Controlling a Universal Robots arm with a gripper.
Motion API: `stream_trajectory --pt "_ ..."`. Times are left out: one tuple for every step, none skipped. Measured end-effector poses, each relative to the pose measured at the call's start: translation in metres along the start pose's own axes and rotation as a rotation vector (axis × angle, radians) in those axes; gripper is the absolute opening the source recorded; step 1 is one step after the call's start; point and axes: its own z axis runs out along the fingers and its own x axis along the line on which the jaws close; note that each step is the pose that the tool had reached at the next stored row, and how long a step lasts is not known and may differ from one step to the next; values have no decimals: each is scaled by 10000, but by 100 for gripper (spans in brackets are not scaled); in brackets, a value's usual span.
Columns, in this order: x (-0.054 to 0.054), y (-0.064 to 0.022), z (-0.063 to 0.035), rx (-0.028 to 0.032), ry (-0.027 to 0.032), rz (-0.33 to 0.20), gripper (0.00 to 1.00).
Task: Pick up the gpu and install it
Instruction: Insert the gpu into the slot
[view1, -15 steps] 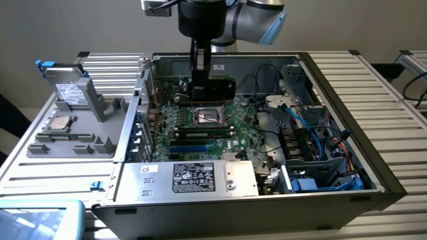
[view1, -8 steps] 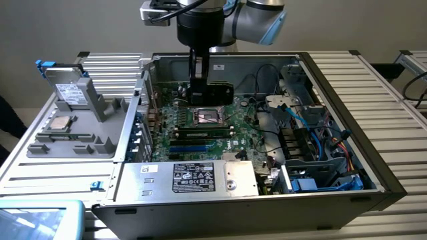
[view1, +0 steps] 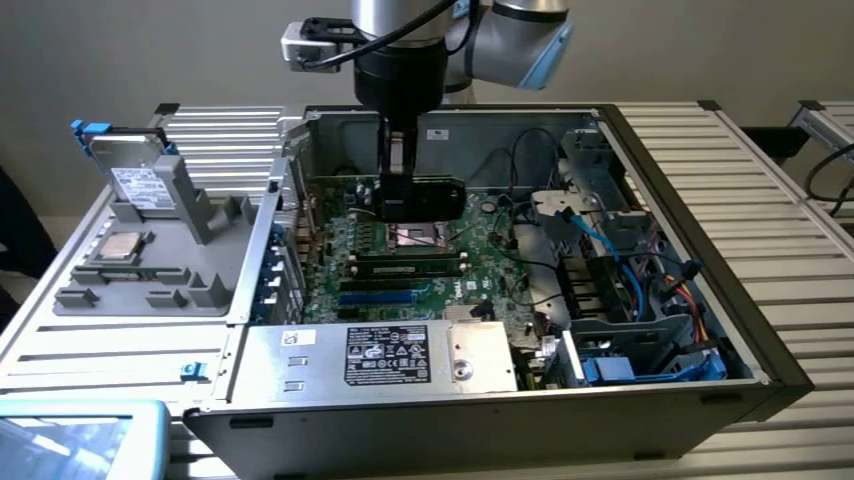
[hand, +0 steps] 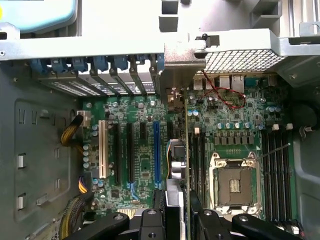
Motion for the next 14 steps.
stream_trajectory --pt "0 -1 16 -10 0 0 29" --pt "0 -2 30 -17 9 -1 29" --pt "-1 -3 41 -25 25 0 29" --pt "-1 -3 50 -33 42 0 29" --pt "-1 -4 62 -40 64 0 29" --pt "-1 -4 71 -45 88 1 29" --pt "-1 -4 82 -51 106 2 29" --pt "1 -2 99 -56 108 3 29" --pt "6 -2 117 -70 109 2 29" --pt "12 -1 136 -84 110 2 29" --pt "14 1 154 -95 110 3 29" --pt "15 4 174 -104 110 2 29" --pt "16 6 191 -115 110 1 29" --pt "16 12 207 -126 111 1 29"
